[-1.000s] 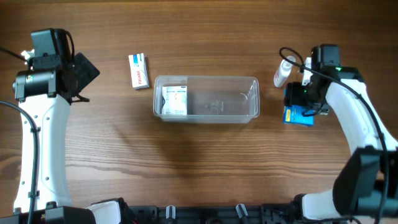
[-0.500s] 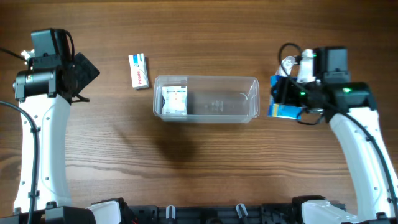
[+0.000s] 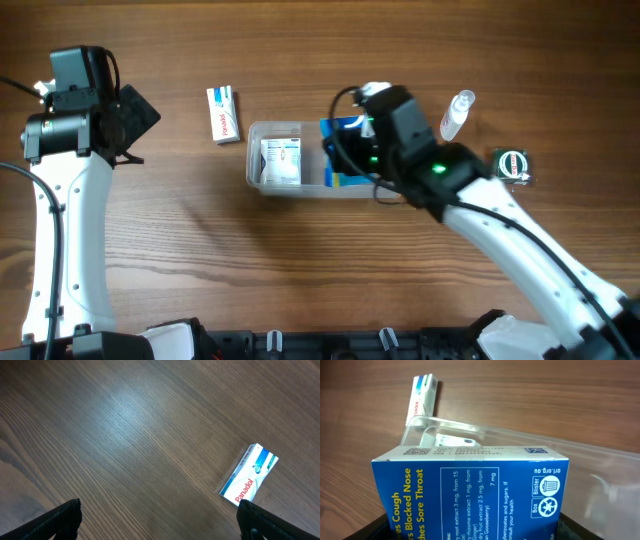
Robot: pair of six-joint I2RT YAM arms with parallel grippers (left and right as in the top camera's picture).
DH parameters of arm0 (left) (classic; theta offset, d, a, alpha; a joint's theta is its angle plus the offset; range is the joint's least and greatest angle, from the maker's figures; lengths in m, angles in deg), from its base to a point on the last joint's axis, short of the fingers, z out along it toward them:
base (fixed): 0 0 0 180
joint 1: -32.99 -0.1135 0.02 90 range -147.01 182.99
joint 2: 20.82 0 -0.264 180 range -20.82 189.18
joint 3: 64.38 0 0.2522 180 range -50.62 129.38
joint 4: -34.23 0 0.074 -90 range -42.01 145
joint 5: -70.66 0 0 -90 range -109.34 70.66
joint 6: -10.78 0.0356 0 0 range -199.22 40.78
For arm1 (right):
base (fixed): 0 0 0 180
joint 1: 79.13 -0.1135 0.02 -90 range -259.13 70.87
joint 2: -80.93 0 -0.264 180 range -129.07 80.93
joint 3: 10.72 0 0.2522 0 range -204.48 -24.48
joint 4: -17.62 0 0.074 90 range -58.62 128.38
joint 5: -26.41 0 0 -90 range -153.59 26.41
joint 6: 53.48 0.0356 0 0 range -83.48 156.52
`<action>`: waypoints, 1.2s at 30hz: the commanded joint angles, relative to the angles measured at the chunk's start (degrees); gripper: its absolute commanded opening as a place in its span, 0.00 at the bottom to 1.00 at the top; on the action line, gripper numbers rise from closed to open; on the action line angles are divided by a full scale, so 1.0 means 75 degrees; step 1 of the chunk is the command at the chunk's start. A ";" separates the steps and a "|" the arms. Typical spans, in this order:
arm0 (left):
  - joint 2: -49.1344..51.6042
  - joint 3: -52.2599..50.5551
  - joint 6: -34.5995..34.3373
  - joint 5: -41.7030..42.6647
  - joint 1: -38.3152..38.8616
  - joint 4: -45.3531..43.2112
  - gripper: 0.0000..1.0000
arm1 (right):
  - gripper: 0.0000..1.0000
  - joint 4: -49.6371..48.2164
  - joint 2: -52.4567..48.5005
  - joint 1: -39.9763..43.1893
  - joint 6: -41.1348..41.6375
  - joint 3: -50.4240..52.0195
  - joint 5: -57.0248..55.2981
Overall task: Pack container
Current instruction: 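Carry the blue box with right gripper and lower into container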
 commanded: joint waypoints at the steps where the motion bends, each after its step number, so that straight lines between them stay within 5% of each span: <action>1: -0.0041 0.0058 0.0029 -0.0070 -0.0032 -0.0017 1.00 | 0.51 -0.0536 -0.0659 -0.0411 0.0146 -0.0195 -0.0309; 13: -0.0041 0.0058 0.0029 -0.0070 -0.0032 -0.0017 1.00 | 0.51 -0.1276 -0.1358 -0.0863 -0.0233 -0.0192 -0.1970; 36: -0.0041 0.0058 0.0029 -0.0070 -0.0032 -0.0017 1.00 | 0.51 -0.0965 -0.2291 -0.0863 0.0935 -0.0192 -0.1967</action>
